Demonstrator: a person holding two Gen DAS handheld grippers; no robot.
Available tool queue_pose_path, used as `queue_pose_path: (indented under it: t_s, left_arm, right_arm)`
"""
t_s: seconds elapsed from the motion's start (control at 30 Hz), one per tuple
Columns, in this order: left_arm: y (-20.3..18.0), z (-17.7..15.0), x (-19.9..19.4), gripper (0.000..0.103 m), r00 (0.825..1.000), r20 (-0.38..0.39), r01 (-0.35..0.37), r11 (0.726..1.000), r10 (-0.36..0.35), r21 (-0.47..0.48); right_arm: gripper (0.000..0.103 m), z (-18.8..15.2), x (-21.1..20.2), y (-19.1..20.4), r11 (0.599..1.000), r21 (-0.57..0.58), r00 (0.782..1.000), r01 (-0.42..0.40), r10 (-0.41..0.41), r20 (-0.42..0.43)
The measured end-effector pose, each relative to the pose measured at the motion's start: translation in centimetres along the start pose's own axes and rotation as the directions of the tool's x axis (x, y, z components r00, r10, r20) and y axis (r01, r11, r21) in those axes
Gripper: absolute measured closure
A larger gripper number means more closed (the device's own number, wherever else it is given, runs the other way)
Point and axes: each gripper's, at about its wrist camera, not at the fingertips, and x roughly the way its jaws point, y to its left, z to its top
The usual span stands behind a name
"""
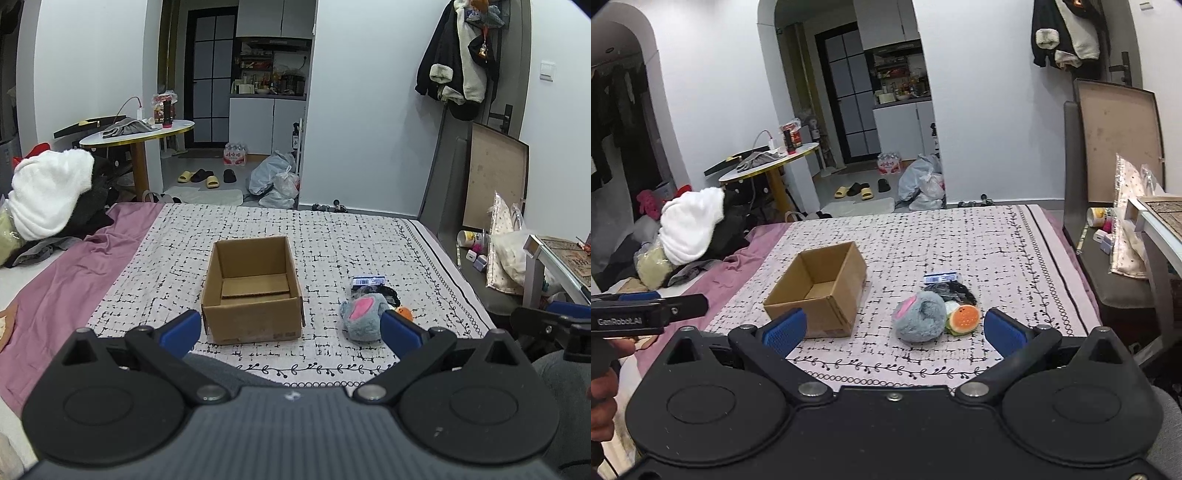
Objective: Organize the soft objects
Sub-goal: 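Move the right tool toward the grey plush beside the box, then lower the right tool onto the grey plush and close its fingers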
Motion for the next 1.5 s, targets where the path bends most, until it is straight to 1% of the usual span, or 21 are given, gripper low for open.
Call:
queue_pose_path:
  t_s: [0.37, 0.67, 0.77, 0.9, 1.0, 1.07, 1.13, 1.23, 1.4, 1.43, 1.5]
  left_arm:
    - [-0.8, 0.4, 1.8, 0.001, 0.999, -0.004, 0.039, 0.999, -0.039, -0.01]
    - [-2.2, 0.8, 4.1, 0.001, 0.997, -0.009, 0.081, 0.997, -0.081, -0.002]
    - [-2.5, 0.9, 5.1, 0.003, 0.996, -0.019, 0.092, 0.996, -0.092, -0.012]
    - [-2.9, 0.9, 6.6, 0.004, 0.995, -0.034, 0.096, 0.995, -0.096, 0.001]
    - [-3.2, 1.0, 7.9, 0.007, 0.993, -0.051, 0.111, 0.994, -0.111, 0.008]
    - [-3.3, 1.2, 8.7, 0.008, 0.991, -0.062, 0.118, 0.993, -0.118, 0.003]
    - [-3.4, 1.4, 9.6, 0.011, 0.989, -0.078, 0.123, 0.992, -0.123, 0.001]
    - [-3.7, 1.8, 11.0, 0.016, 0.987, -0.094, 0.131, 0.991, -0.13, 0.003]
    - [-4.8, 2.5, 13.1, 0.022, 0.979, -0.126, 0.162, 0.987, -0.159, 0.014]
    - [-5.1, 2.6, 13.6, 0.023, 0.977, -0.132, 0.169, 0.986, -0.165, 0.015]
    - [-5.5, 2.8, 14.4, 0.027, 0.973, -0.145, 0.181, 0.983, -0.178, 0.012]
  right_arm:
    - [0.0, 0.1, 1.0, -1.9, 0.998, 0.035, 0.999, 0.045, -0.045, -0.009]
    - [0.0, 0.2, 2.9, -3.3, 0.997, 0.061, 0.999, 0.041, -0.039, -0.029]
    - [0.0, 0.0, 3.8, -3.8, 0.997, 0.074, 0.999, 0.034, -0.031, -0.036]
    - [0.0, -0.2, 5.4, -5.0, 0.992, 0.118, 0.998, 0.036, -0.03, -0.054]
    - [0.004, -0.3, 7.1, -5.9, 0.986, 0.161, 0.996, 0.032, -0.019, -0.081]
    - [0.012, -0.4, 8.4, -6.6, 0.979, 0.203, 0.995, 0.021, 0.0, -0.105]
    - [0.015, -0.5, 9.4, -7.2, 0.971, 0.238, 0.992, 0.014, 0.015, -0.121]
    - [0.017, -0.4, 10.7, -7.7, 0.962, 0.273, 0.99, -0.001, 0.038, -0.133]
    - [0.024, 0.0, 12.8, -8.2, 0.952, 0.305, 0.985, -0.017, 0.068, -0.159]
    - [0.027, 0.1, 13.2, -8.4, 0.949, 0.314, 0.983, -0.02, 0.076, -0.168]
    - [0.028, 0.3, 14.0, -8.7, 0.945, 0.325, 0.98, -0.019, 0.081, -0.18]
